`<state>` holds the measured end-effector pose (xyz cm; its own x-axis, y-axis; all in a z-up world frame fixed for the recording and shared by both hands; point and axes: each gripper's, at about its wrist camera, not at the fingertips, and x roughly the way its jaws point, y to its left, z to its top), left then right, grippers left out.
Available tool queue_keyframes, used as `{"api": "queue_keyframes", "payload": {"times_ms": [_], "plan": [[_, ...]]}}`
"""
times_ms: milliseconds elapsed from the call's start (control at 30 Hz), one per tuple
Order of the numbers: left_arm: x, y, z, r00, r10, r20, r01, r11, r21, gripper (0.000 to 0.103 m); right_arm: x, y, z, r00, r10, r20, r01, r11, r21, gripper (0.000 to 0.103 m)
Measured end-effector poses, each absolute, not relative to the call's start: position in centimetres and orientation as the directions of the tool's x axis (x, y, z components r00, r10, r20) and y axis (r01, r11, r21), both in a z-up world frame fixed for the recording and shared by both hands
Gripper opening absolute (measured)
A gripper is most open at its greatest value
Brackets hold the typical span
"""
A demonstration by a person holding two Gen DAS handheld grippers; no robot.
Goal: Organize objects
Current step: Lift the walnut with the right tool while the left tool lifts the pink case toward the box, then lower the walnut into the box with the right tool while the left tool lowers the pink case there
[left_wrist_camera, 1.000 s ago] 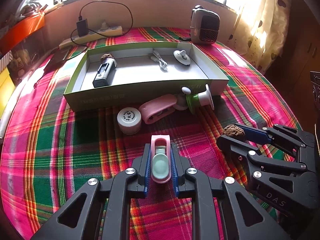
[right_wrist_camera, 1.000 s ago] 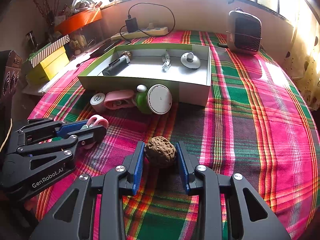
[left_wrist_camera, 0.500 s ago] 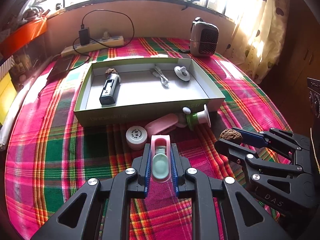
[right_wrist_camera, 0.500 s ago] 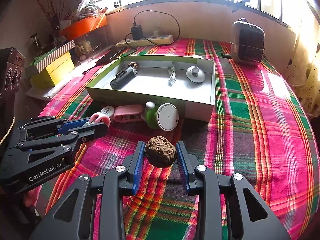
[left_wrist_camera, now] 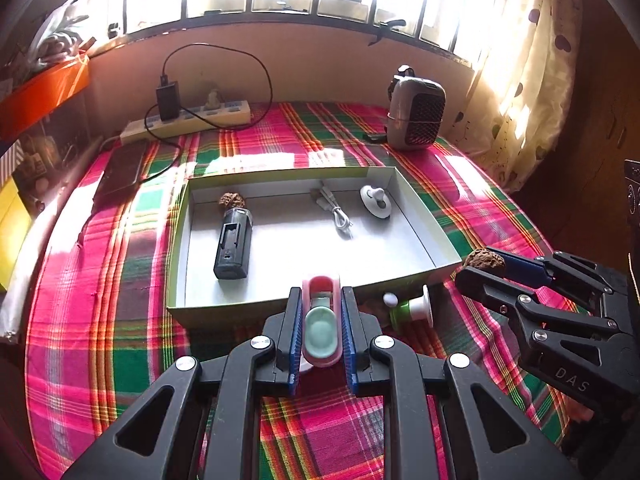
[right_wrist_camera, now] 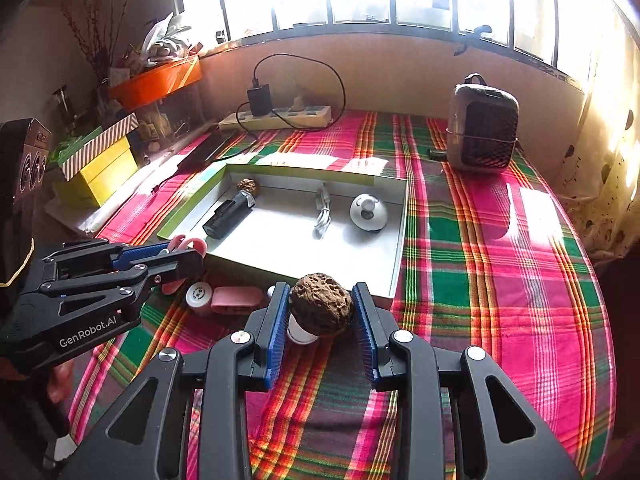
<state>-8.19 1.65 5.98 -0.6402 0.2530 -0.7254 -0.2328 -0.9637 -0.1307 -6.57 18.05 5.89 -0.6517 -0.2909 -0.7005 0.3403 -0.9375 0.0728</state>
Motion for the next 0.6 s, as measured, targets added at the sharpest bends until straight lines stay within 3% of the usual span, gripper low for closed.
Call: {"api": "queue_keyframes", "payload": {"times_ms": [600], "plan": [[-17.4,0.9,4.6,-0.610,0.223,-0.760,-0.217,-0.970,-0.111,0.016,-14.7,17.3,4.1,-0.614,-0.262,-0.744,0.314,-0.947,0.074,0.033]]}}
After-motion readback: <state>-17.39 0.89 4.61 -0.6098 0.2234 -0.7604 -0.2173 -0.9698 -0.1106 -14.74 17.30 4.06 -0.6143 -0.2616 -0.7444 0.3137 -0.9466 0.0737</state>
